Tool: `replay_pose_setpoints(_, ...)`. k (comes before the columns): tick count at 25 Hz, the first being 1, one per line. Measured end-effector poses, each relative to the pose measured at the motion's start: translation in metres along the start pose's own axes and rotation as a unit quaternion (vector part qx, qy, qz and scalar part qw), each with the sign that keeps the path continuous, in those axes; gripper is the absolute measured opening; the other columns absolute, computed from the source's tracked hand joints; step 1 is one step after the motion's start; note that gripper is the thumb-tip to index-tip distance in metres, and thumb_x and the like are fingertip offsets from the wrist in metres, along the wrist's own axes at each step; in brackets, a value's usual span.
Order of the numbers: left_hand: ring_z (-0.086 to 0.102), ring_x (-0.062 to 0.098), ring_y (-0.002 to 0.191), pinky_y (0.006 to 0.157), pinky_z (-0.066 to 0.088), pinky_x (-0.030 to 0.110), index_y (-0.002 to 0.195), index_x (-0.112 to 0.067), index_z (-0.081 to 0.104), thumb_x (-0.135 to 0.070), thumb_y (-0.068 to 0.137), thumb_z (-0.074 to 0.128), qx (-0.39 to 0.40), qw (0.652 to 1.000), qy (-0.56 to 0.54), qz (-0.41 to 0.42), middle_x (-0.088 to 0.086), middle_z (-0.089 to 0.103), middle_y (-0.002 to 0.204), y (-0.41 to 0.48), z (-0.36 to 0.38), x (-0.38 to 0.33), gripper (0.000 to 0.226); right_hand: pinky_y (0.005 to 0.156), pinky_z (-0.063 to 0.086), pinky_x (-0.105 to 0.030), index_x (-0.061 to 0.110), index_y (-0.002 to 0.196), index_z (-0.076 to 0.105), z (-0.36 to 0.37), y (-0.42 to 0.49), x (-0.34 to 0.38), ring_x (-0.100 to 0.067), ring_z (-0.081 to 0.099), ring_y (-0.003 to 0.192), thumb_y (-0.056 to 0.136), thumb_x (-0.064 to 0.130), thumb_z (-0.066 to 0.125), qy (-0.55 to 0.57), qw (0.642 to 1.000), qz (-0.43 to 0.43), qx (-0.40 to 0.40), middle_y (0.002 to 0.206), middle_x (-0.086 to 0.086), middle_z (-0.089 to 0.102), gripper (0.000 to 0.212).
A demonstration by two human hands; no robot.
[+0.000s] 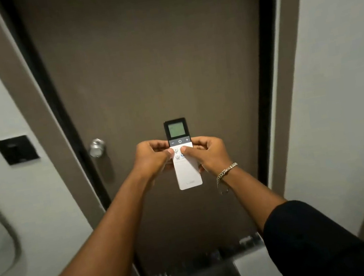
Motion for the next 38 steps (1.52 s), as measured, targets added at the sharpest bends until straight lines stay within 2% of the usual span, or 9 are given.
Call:
replay_pose_setpoints(3,0.069,0.022,0.071,0.063,0.062,0.032,0.083,-0.006,0.067,0.008,0.084,0.060,-0.014,0.998,-0.030,0.049,0.017,0.071,0.091,-0.003,-0.052,-0.062,0.016,0.047,0.052,-0.016,0.013,0.095,0.072,0.035,0.019,0.068,-0.003,0.071,0.062,0.079,0.011,0.075,0.025,0.996,-0.073,0.041,0.086,-0.007,0.075,0.017)
replay_pose_setpoints(6,0.071,0.025,0.075,0.067,0.061,0.036,0.088,-0.004,0.068,0.008,0.085,0.060,-0.033,0.993,-0.039,0.105,0.016,0.072,0.091,-0.009,-0.085,-0.115,0.015,0.061,0.059,-0.022,0.020,0.091,0.071,0.057,0.028,0.127,-0.013,0.073,0.073,0.078,0.012,0.076,0.048,0.986,-0.146,0.064,0.086,-0.002,0.076,0.016)
replay_pose_setpoints(8,0.071,0.027,0.081,0.069,0.062,0.037,0.097,0.000,0.067,0.007,0.085,0.060,-0.045,0.989,-0.039,0.134,0.017,0.072,0.095,-0.015,-0.098,-0.141,0.016,0.067,0.060,-0.022,0.016,0.097,0.072,0.063,0.031,0.155,-0.013,0.073,0.078,0.077,0.013,0.077,0.055,0.980,-0.181,0.068,0.089,-0.001,0.076,0.020)
replay_pose_setpoints(11,0.072,0.024,0.082,0.061,0.062,0.030,0.102,0.001,0.065,0.004,0.085,0.061,-0.053,0.983,-0.033,0.171,0.016,0.072,0.096,-0.024,-0.107,-0.172,0.017,0.073,0.061,-0.025,0.008,0.109,0.069,0.063,0.032,0.190,-0.017,0.073,0.086,0.078,0.015,0.077,0.051,0.974,-0.210,0.072,0.099,-0.007,0.076,0.033)
replay_pose_setpoints(17,0.072,0.027,0.091,0.068,0.062,0.035,0.106,0.000,0.064,-0.003,0.084,0.065,-0.044,0.972,-0.028,0.230,0.016,0.072,0.102,-0.036,-0.117,-0.208,0.021,0.063,0.059,-0.019,0.007,0.108,0.068,0.056,0.031,0.235,-0.009,0.074,0.078,0.077,0.013,0.077,0.080,0.964,-0.235,0.100,0.098,-0.005,0.075,0.033)
replay_pose_setpoints(22,0.074,0.017,0.080,0.057,0.059,0.024,0.097,-0.006,0.065,-0.002,0.083,0.067,-0.027,0.961,-0.011,0.273,0.010,0.073,0.095,-0.041,-0.115,-0.228,0.015,0.083,0.060,-0.042,0.001,0.111,0.066,0.050,0.032,0.249,-0.027,0.074,0.095,0.074,0.013,0.080,0.097,0.961,-0.246,0.076,0.106,-0.015,0.075,0.042)
replay_pose_setpoints(27,0.074,0.016,0.078,0.057,0.059,0.023,0.100,-0.005,0.064,-0.001,0.084,0.066,-0.019,0.958,-0.012,0.286,0.011,0.072,0.096,-0.045,-0.108,-0.239,0.017,0.074,0.062,-0.033,0.000,0.110,0.067,0.040,0.029,0.259,-0.024,0.075,0.090,0.072,0.013,0.081,0.107,0.958,-0.254,0.078,0.102,-0.013,0.076,0.042)
replay_pose_setpoints(31,0.074,0.009,0.067,0.052,0.057,0.021,0.093,-0.009,0.063,0.000,0.084,0.066,-0.014,0.956,-0.023,0.292,0.006,0.071,0.088,-0.048,-0.106,-0.242,0.013,0.076,0.061,-0.034,0.002,0.113,0.066,0.034,0.027,0.263,-0.024,0.075,0.093,0.075,0.014,0.079,0.095,0.959,-0.256,0.080,0.106,-0.013,0.075,0.042)
replay_pose_setpoints(38,0.075,0.015,0.074,0.056,0.059,0.024,0.091,-0.012,0.065,-0.001,0.083,0.067,0.001,0.953,-0.026,0.302,0.007,0.073,0.090,-0.051,-0.103,-0.248,0.013,0.070,0.062,-0.028,0.011,0.103,0.067,0.029,0.022,0.269,-0.021,0.075,0.090,0.074,0.015,0.079,0.095,0.956,-0.267,0.078,0.104,-0.010,0.076,0.032)
Point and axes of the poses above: each hand's wrist, its own y-axis towards the middle knuckle, its own z-axis out of the palm, x = y × z, the point moved 1 cm from there along y, towards the middle knuckle
